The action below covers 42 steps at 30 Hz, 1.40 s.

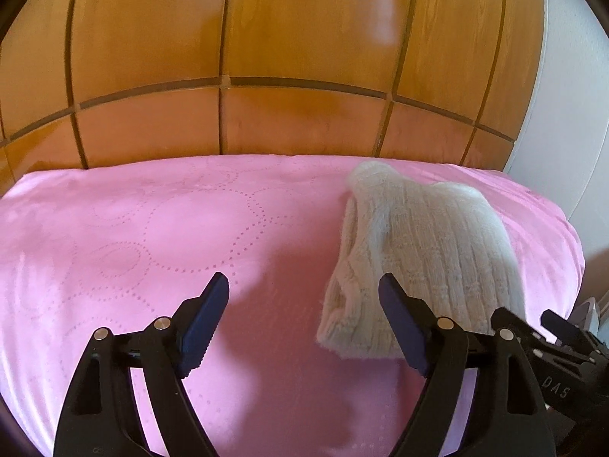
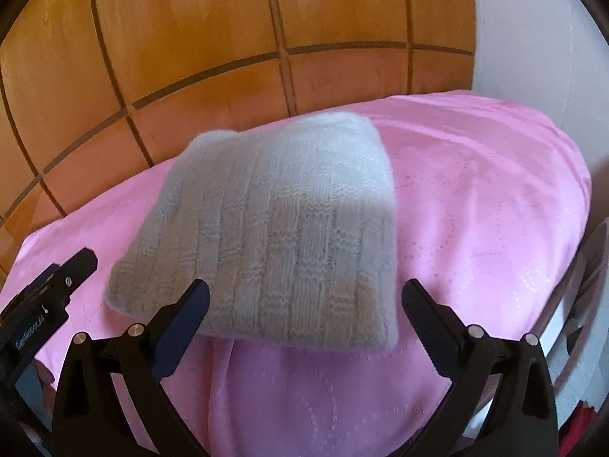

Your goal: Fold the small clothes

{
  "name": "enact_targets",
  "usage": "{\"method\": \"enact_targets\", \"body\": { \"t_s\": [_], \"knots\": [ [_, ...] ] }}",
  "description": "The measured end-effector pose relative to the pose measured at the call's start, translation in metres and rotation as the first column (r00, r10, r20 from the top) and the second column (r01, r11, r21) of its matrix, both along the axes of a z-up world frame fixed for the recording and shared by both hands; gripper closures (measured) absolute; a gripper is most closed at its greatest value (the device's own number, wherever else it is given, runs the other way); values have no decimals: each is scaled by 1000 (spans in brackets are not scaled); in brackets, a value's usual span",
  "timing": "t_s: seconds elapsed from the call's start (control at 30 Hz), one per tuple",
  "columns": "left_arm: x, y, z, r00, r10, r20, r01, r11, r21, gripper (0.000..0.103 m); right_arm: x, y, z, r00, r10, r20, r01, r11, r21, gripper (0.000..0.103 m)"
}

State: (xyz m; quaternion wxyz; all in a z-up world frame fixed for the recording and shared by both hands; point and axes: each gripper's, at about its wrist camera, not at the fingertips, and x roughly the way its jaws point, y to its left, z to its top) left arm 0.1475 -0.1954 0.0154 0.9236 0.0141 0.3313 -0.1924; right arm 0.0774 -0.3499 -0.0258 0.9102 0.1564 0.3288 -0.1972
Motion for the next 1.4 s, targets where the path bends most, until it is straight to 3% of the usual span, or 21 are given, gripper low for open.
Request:
{"method": "enact_targets", "body": {
  "t_s": [0.13,0.33,0.57,1.33,1.4],
  "knots": [
    [-8,4,-1,1000,17,10,-18,1000,20,18,-14,13,7,996,-75,52,79,995,-67,2],
    [-21,15,-5,998,59,30,-60,998,30,14,-19,27,13,994,-107,36,111,983,-145,2],
    [-31,21,-5,995,87,54,-90,995,45,8,-20,31,12,994,-106,33,109,983,-150,2],
    [-38,18,-5,995,86,46,-89,995,55,8,-19,36,5,997,-78,27,82,981,-178,2],
    [-39,18,-6,995,86,46,-88,995,56,4,-19,37,4,997,-76,28,80,982,-174,2]
  ]
}}
